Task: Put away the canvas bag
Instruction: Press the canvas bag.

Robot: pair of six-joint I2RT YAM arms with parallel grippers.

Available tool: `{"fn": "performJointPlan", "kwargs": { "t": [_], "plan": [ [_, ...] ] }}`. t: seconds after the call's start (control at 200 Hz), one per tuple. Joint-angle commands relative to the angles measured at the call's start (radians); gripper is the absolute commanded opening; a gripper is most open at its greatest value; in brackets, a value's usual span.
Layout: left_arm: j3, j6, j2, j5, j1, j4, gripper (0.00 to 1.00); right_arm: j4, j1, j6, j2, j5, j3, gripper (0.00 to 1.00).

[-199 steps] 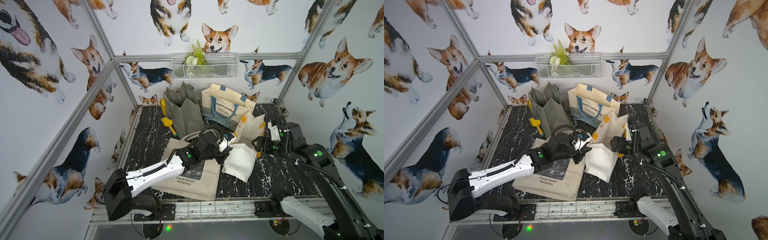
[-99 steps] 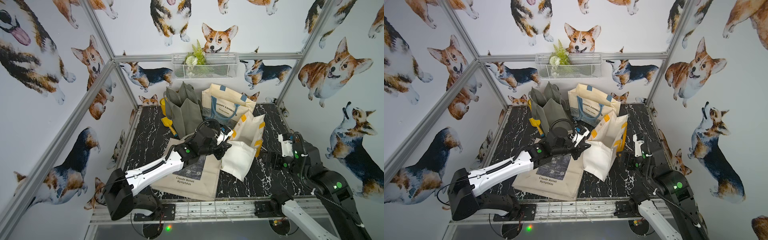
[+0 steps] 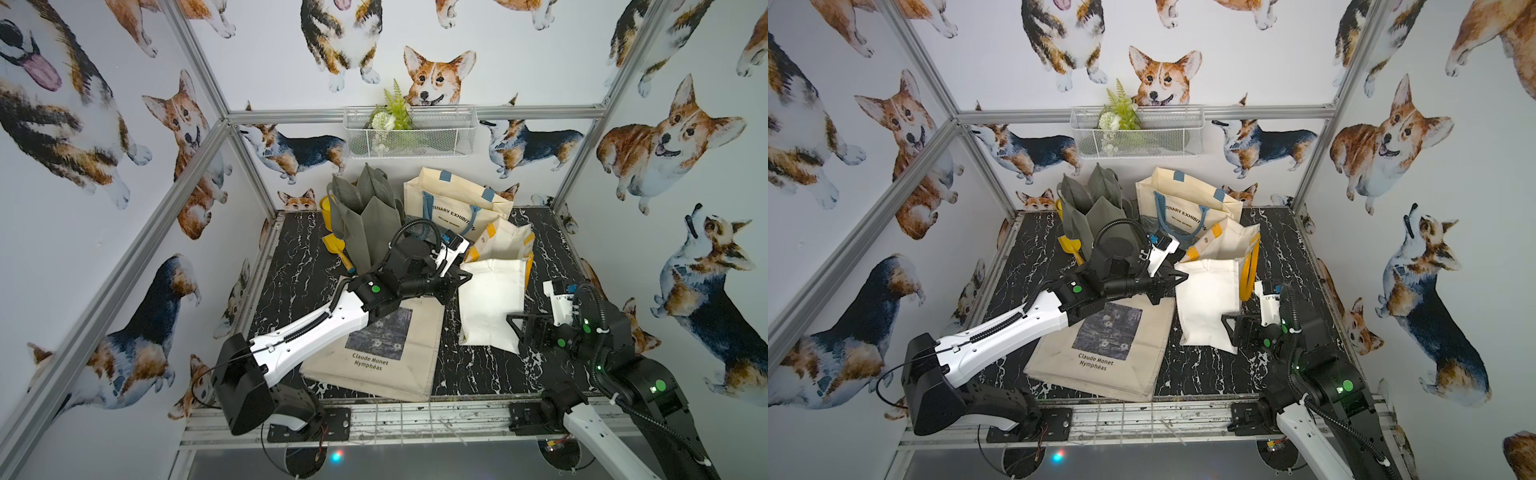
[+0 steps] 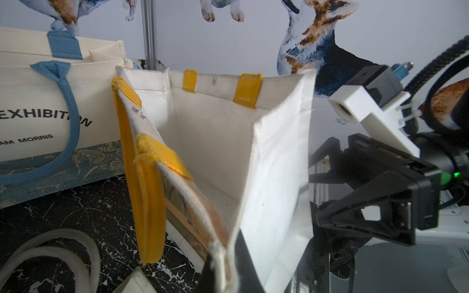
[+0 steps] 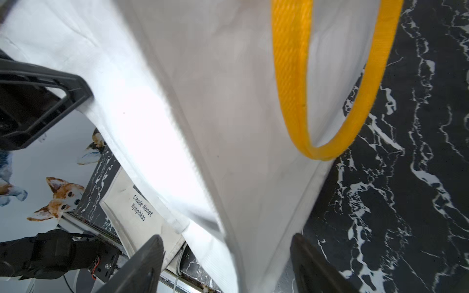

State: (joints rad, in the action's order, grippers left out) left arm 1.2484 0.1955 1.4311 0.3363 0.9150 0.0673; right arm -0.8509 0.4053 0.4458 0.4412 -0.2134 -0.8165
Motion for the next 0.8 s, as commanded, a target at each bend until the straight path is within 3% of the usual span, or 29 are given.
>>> {"fn": "performJointPlan", "kwargs": {
  "t": [0.0,0.27,0.36,0.54,0.796],
  "plan": [
    [0.035,0.029,0.015,0.017,-0.002,-0.024,0.0,0.149,0.055,0.006,0.023,0.036,0.021,0.78],
    [0.105,0.064,0.055,0.025,-0.002,-0.003,0.0,0.17,0.35,-0.029,0.15,0.571,-0.015,0.64],
    [0.113,0.085,0.057,0.03,-0.002,-0.013,0.0,0.176,0.393,-0.019,0.16,0.703,-0.005,0.4],
    [0.118,0.145,0.061,0.049,-0.002,-0.034,0.0,0.293,0.408,-0.019,0.17,0.74,0.056,0.22],
    [0.099,0.209,0.08,0.06,0.004,-0.071,0.03,0.494,0.474,-0.105,0.229,0.694,0.102,0.14]
  ]
}}
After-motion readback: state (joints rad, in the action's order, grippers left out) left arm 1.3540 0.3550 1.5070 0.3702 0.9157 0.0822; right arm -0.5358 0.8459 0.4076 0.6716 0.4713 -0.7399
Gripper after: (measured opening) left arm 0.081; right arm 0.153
